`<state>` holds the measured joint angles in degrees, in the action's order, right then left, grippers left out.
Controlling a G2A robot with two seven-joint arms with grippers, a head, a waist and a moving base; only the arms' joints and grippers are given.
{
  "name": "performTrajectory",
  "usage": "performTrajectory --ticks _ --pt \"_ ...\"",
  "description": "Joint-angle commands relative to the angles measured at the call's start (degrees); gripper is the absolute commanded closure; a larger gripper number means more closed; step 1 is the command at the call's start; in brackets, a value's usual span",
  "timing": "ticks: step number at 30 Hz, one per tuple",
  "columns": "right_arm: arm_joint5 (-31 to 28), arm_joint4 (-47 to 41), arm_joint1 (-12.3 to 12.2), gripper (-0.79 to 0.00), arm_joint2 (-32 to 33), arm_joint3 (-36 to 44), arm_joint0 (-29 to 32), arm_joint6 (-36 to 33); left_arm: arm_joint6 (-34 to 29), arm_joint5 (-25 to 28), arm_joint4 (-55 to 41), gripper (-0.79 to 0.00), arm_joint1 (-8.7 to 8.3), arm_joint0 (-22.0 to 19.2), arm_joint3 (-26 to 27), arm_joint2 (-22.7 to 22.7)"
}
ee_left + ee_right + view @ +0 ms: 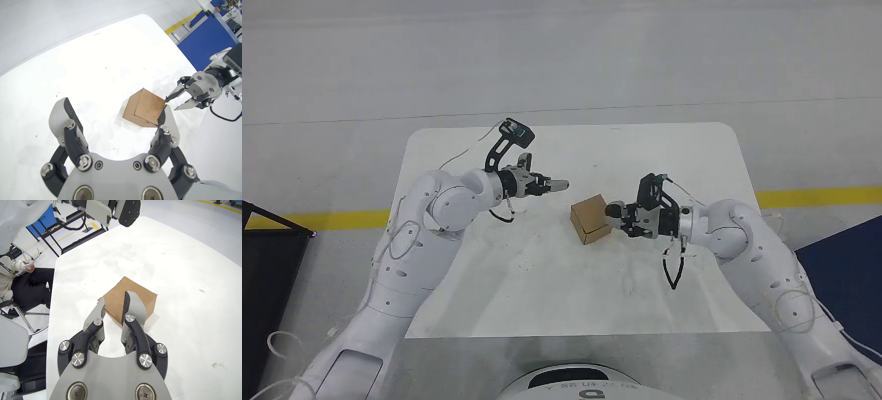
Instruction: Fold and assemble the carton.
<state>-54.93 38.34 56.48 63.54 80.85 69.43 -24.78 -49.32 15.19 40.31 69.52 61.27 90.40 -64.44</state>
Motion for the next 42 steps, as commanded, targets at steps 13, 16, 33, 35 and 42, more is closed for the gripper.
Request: performTrajectory --ticks 13,16,33,35,42 --pt "-2.18 1.6 0.03 0.0 -0.37 -0.03 -0.37 3.52 0.0 0.0 -0.01 -0.785 0.0 0.0 0.0 0.0" --pt "-0.82 2.98 0.28 0.0 -1.11 -0.42 -0.68 4.25 0.0 0.0 -0.01 -0.785 0.0 0.0 0.0 0.0" --pt "6.26 4.05 1.25 0.0 -3.88 -0.55 -2.25 3.73 0.0 0.0 -0.01 -0.785 0.0 0.0 0.0 0.0" --pt "4.85 4.61 1.12 0.0 -3.06 -0.42 -1.39 6.57 0.0 0.0 -0.01 -0.785 0.0 0.0 0.0 0.0" --pt "4.51 7.35 0.93 0.0 -2.05 -0.42 0.02 9.56 0.0 0.0 -0.01 -0.785 0.0 0.0 0.0 0.0"
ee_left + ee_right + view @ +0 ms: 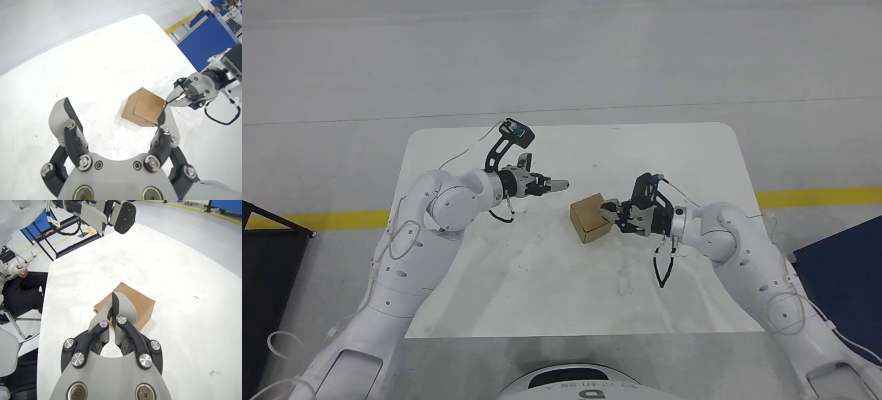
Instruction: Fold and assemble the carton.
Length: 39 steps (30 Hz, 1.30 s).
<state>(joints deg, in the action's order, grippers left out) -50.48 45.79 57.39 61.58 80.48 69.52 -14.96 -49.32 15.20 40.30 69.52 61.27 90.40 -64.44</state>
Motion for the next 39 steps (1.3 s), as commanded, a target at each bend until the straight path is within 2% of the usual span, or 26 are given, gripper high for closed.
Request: performTrajectory --ticks 1,5,9,17,22,31,39 --pt "0.26 -0.19 0.06 0.0 -0.31 -0.12 -0.22 -0.78 0.0 0.0 0.0 -0.785 0.0 0.0 0.0 0.0" --pt "2.79 -0.48 0.48 0.0 -1.73 -0.29 -1.37 -3.13 0.0 0.0 0.0 -0.785 0.0 0.0 0.0 0.0" --pt "2.91 -1.4 0.66 0.0 -2.43 -0.54 -2.08 -4.8 0.0 0.0 0.0 -0.785 0.0 0.0 0.0 0.0" --pt "-6.93 -0.64 -1.04 0.0 1.8 1.63 1.54 -3.72 0.0 0.0 0.0 -0.785 0.0 0.0 0.0 0.0" --pt "-7.29 0.34 -2.01 0.0 2.37 3.49 2.74 -6.42 0.0 0.0 0.0 -0.785 0.0 0.0 0.0 0.0" --pt "4.94 -2.02 -0.95 0.0 -2.94 3.05 -2.0 -18.89 0.0 0.0 0.0 -0.785 0.0 0.0 0.0 0.0" --pt "14.17 -4.62 0.63 0.0 -5.08 -0.63 -5.68 -16.41 0.0 0.0 0.0 -0.785 0.0 0.0 0.0 0.0"
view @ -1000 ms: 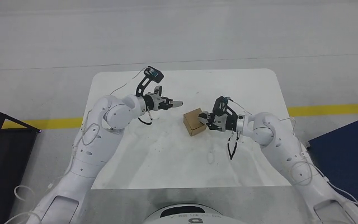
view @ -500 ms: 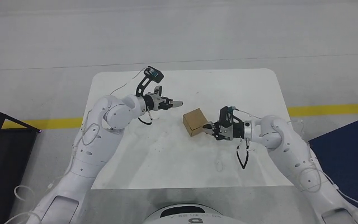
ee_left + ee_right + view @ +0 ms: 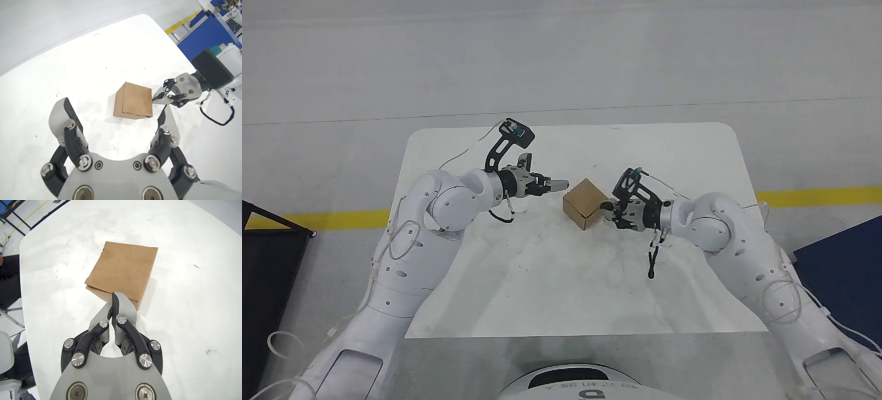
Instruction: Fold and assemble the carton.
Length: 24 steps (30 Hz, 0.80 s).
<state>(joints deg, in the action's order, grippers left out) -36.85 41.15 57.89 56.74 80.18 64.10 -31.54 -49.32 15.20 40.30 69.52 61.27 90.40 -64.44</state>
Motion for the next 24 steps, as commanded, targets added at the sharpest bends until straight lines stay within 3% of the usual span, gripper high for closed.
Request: performTrajectory --ticks 1,14,24 --pt "0.83 0.24 0.27 0.0 -0.64 -0.59 -0.59 0.15 0.0 0.0 0.0 -0.785 0.0 0.0 0.0 0.0" --pt "6.81 1.26 0.06 0.0 0.76 0.48 0.22 -4.04 0.0 0.0 0.0 -0.785 0.0 0.0 0.0 0.0" --pt "9.77 1.85 2.7 0.0 -6.44 -3.06 -5.17 -6.94 0.0 0.0 0.0 -0.785 0.0 0.0 0.0 0.0"
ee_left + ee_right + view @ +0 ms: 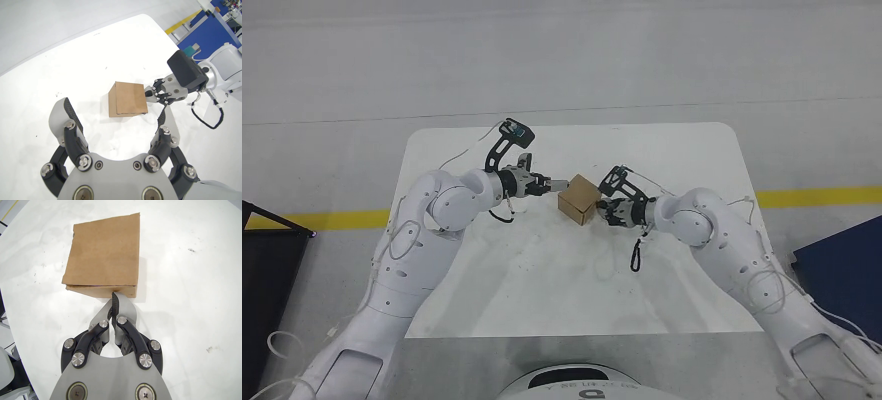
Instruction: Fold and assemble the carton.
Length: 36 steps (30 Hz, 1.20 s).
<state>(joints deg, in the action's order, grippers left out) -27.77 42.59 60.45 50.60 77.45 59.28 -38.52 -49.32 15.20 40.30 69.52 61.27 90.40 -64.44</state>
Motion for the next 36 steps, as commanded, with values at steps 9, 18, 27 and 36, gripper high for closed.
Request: performTrajectory --ticks 9,18,27,36 --pt "-2.6 -0.91 -0.49 0.0 2.18 -0.14 1.1 1.19 0.0 0.0 0.0 -0.785 0.0 0.0 0.0 0.0" --pt "-7.45 -3.62 0.51 0.0 -0.18 -2.3 -0.97 0.83 -1.84 -2.14 7.91 -0.785 -0.46 0.15 0.58 0.3" --pt "-14.8 -5.42 -2.89 0.0 10.84 0.27 5.92 6.86 -14.07 -17.01 33.91 -0.785 -1.36 1.18 5.48 1.77" --pt "-13.66 -2.54 -5.09 0.0 18.9 7.85 15.02 11.5 -14.77 -15.4 31.5 -0.785 2.73 -10.06 -9.86 14.1"
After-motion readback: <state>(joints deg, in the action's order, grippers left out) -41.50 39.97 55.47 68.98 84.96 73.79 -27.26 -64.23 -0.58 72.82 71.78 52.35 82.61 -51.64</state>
